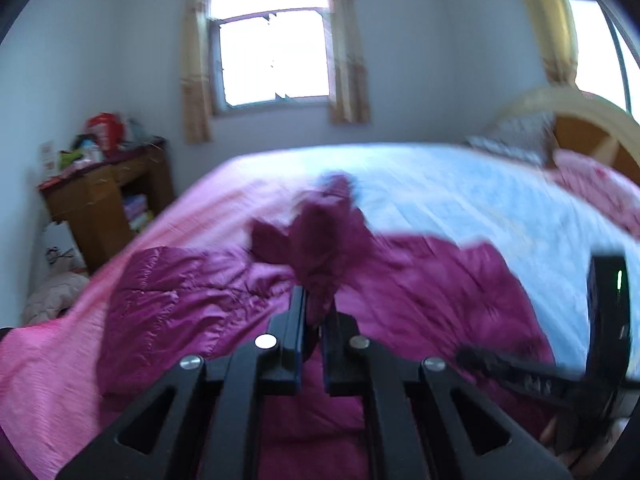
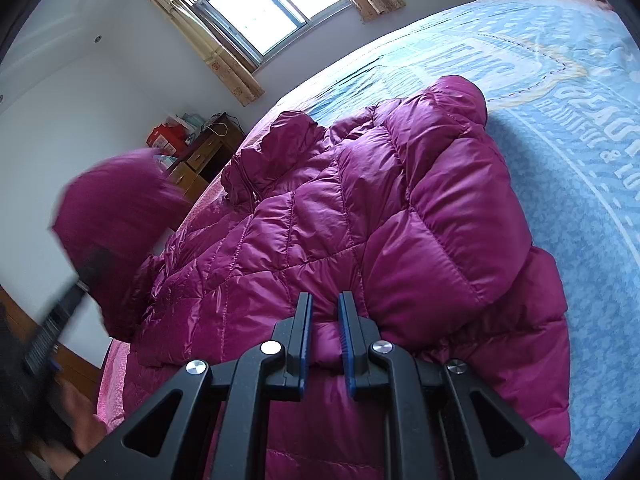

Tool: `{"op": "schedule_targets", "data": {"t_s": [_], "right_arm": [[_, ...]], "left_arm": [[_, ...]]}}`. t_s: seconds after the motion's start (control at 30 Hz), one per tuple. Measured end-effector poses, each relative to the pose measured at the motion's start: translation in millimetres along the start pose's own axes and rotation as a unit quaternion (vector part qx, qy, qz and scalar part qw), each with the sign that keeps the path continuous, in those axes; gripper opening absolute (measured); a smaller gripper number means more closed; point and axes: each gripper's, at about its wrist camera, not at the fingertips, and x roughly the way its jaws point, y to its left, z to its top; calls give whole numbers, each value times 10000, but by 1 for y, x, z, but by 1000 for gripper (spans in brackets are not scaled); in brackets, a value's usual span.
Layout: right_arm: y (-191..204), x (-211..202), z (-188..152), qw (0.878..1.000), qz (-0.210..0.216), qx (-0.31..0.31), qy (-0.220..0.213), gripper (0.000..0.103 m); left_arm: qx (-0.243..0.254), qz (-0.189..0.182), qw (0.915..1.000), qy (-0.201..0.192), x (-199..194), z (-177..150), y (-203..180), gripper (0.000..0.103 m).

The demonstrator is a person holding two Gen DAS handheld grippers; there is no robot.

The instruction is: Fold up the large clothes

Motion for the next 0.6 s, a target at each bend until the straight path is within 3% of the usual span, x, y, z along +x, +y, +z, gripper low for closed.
{"op": "schedule_targets", "data": {"t_s": [0.13,0.17,0.23,0.27,0.4,0.53,0.57,0.6], "right_arm": [[0,0,0,10000,6,9,1,14],[0,0,0,10000,9,12,2,14],[0,1,0,10000,17,24,6,14],[0,1,0,10000,31,40,8,14],[-6,-1,2,9996,170,206,33,14],[-5,-9,7,9983,262,509,71,16],[-2,-13,8,9976,405,553,2,19],[4,-17,9,9968,557,574,-86,35]], "left_arm": [[314,-127,9978,562,7,-18,-17,25],[354,-109,9971,657,6,-20,-15,38],[242,-40,9966,784,-2,-24,-9,91],[90,21,9968,797,-7,-27,-1,98],[-645,-120,9953,710,-29,-34,40,101],[-1196,286,9903,648,-39,-45,85,101],[-1378,505,9869,665,-38,-47,102,101],[-1482,645,9843,707,-36,-53,109,101]]}}
